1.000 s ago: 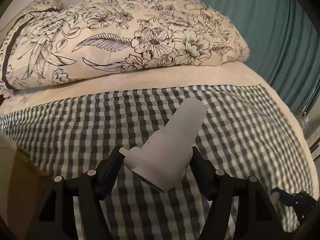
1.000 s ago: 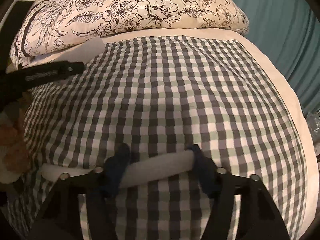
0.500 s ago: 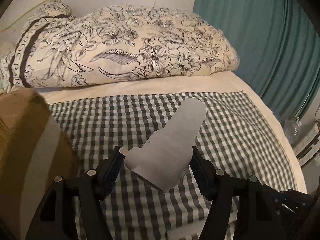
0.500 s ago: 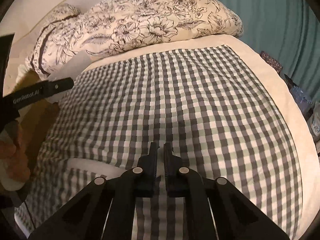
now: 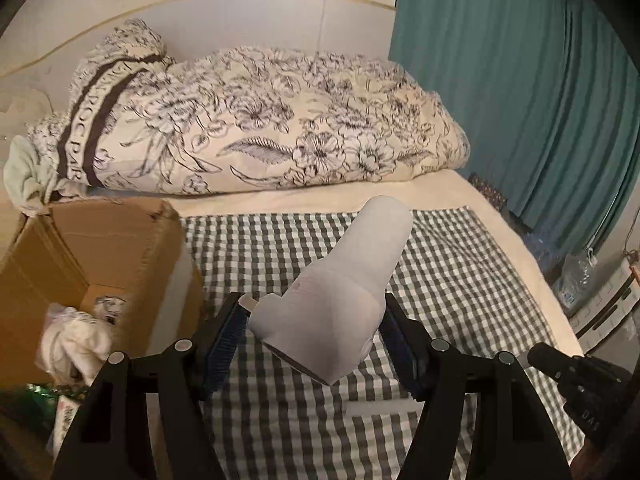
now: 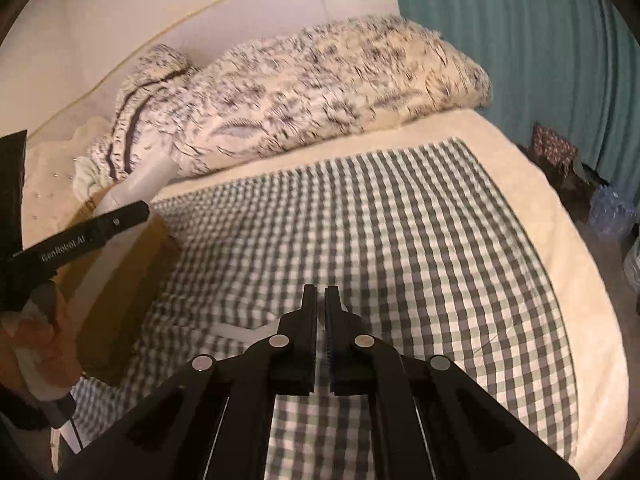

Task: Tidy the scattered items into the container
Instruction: 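Lift and carry the white bottle and foam strip over the cardboard box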

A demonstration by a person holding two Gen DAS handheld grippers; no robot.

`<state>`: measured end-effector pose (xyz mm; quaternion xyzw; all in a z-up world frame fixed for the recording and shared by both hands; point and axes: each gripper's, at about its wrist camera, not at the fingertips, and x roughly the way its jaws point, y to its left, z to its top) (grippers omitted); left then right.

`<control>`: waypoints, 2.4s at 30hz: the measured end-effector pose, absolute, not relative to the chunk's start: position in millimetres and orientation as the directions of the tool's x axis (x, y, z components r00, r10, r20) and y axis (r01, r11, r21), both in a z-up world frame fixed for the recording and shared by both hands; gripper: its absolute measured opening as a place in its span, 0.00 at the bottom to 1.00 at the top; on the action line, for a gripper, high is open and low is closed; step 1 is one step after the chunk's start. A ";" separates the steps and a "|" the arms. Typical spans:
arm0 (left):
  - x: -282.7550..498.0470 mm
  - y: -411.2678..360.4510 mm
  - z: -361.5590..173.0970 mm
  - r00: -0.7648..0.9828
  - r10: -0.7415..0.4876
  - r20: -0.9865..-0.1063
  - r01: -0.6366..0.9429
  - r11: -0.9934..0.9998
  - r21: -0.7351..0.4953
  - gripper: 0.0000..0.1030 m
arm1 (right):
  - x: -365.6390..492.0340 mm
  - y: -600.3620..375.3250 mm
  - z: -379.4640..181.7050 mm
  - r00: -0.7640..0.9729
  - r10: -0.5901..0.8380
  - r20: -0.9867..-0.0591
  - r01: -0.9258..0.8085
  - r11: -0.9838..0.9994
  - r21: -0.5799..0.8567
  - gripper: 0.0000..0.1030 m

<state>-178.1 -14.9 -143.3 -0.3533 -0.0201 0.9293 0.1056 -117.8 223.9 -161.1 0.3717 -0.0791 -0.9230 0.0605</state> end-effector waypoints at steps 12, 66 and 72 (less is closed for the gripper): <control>-124.3 -43.1 -93.4 -0.785 0.189 -0.590 -0.152 -0.982 -0.113 0.66 | -81.1 197.4 -96.9 -0.785 -0.196 -0.587 0.120 -0.979 0.166 0.03; -31.6 -112.9 -6.4 -0.872 0.130 -0.473 -0.088 -0.990 -0.109 0.66 | -6.5 120.1 24.5 -0.877 -0.260 -0.405 0.261 -0.964 0.054 0.03; -39.1 -141.2 -6.4 -0.872 0.100 -0.479 -0.055 -0.993 -0.107 0.66 | -19.8 92.6 30.1 -0.868 -0.289 -0.403 0.298 -0.954 0.044 0.03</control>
